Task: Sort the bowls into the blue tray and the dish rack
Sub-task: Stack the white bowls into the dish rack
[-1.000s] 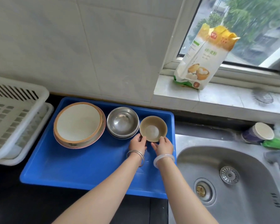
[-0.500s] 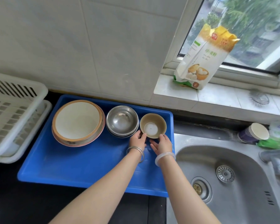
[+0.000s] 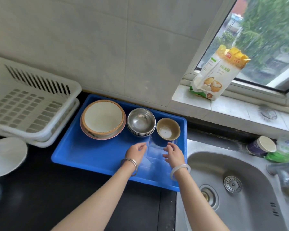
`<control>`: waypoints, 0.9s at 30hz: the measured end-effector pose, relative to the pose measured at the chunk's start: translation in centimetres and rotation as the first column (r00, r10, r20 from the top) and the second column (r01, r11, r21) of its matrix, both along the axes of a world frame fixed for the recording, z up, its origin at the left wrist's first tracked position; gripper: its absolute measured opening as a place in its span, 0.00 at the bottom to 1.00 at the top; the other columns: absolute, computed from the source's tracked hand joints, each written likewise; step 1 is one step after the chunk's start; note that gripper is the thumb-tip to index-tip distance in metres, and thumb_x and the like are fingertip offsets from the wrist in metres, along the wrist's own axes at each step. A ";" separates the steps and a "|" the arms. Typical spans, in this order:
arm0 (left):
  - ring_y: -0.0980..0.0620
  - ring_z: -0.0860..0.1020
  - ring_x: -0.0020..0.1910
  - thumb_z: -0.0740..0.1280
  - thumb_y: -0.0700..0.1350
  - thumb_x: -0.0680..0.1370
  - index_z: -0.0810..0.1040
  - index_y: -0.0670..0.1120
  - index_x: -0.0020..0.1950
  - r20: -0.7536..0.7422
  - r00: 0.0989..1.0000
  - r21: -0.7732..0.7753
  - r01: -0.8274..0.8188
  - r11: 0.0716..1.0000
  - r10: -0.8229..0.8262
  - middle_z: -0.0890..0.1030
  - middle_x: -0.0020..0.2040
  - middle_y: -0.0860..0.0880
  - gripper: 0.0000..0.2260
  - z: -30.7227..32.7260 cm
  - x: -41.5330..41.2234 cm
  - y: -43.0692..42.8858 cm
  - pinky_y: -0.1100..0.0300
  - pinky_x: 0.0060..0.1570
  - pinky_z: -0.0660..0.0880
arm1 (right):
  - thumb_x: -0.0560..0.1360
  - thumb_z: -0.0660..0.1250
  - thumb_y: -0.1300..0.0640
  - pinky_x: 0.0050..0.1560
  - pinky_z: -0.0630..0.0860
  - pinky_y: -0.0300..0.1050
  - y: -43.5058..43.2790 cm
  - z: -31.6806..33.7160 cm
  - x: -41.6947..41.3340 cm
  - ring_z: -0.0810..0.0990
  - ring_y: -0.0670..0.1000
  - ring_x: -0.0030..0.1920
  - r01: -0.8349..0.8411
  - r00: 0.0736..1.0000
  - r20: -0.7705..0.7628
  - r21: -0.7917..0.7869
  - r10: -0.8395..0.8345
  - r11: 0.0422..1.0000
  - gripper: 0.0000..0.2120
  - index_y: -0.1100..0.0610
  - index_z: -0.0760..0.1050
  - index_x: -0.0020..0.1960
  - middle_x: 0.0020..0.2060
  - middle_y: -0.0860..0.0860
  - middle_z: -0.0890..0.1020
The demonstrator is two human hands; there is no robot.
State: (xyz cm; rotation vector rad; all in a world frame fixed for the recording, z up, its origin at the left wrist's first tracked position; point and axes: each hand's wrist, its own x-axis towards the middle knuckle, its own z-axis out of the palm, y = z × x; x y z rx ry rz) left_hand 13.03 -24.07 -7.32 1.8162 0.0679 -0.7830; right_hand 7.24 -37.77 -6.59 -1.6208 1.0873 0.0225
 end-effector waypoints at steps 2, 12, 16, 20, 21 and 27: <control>0.46 0.77 0.60 0.61 0.44 0.79 0.76 0.45 0.63 0.057 0.998 0.022 -0.027 0.999 0.026 0.79 0.61 0.44 0.14 0.8 -1.0 3.3 0.49 0.61 0.73 | 0.80 0.54 0.56 0.45 0.74 0.47 2.4 0.9 -0.5 0.79 0.51 0.41 -0.105 0.994 0.016 -0.028 0.105 0.994 0.14 0.56 0.72 0.62 0.49 0.53 0.80; 0.56 0.77 0.56 0.63 0.38 0.77 0.77 0.45 0.62 0.332 0.832 0.072 -0.492 0.868 0.444 0.79 0.60 0.47 0.14 3.3 -7.6 22.4 0.67 0.56 0.70 | 0.78 0.56 0.55 0.42 0.73 0.36 19.7 2.5 0.5 0.80 0.43 0.40 -0.550 0.823 0.130 -0.066 0.554 0.833 0.10 0.50 0.76 0.52 0.42 0.45 0.81; 0.45 0.75 0.63 0.65 0.38 0.76 0.74 0.45 0.65 0.434 0.700 0.168 -0.681 0.713 0.567 0.76 0.65 0.46 0.17 1.9 -9.2 29.4 0.53 0.64 0.70 | 0.78 0.56 0.53 0.42 0.75 0.38 27.3 1.2 3.0 0.80 0.46 0.40 -0.698 0.710 0.083 -0.051 0.700 0.714 0.10 0.49 0.75 0.53 0.44 0.47 0.81; 0.46 0.67 0.71 0.66 0.38 0.75 0.70 0.44 0.68 0.517 0.550 0.176 -0.818 0.547 0.656 0.69 0.71 0.45 0.21 0.5 -9.5 34.2 0.53 0.69 0.63 | 0.78 0.57 0.51 0.53 0.78 0.49 33.7 -0.5 6.6 0.80 0.51 0.49 -0.783 0.622 -0.023 -0.028 0.783 0.621 0.17 0.51 0.69 0.66 0.53 0.52 0.80; 0.46 0.65 0.72 0.66 0.39 0.75 0.69 0.44 0.68 0.525 0.526 0.186 -0.838 0.513 0.669 0.66 0.73 0.45 0.21 0.2 -9.3 35.1 0.53 0.69 0.62 | 0.78 0.58 0.50 0.57 0.77 0.53 34.9 -0.8 7.5 0.80 0.54 0.53 -0.795 0.607 -0.056 -0.028 0.793 0.606 0.19 0.51 0.66 0.68 0.56 0.53 0.79; 0.48 0.56 0.75 0.66 0.39 0.75 0.66 0.51 0.71 0.466 0.487 0.174 -0.869 0.463 0.739 0.56 0.77 0.45 0.25 -1.5 -8.3 38.8 0.50 0.70 0.62 | 0.77 0.59 0.50 0.55 0.77 0.57 39.9 -1.7 12.0 0.80 0.61 0.54 -0.827 0.560 -0.163 -0.060 0.812 0.559 0.28 0.51 0.55 0.74 0.59 0.58 0.77</control>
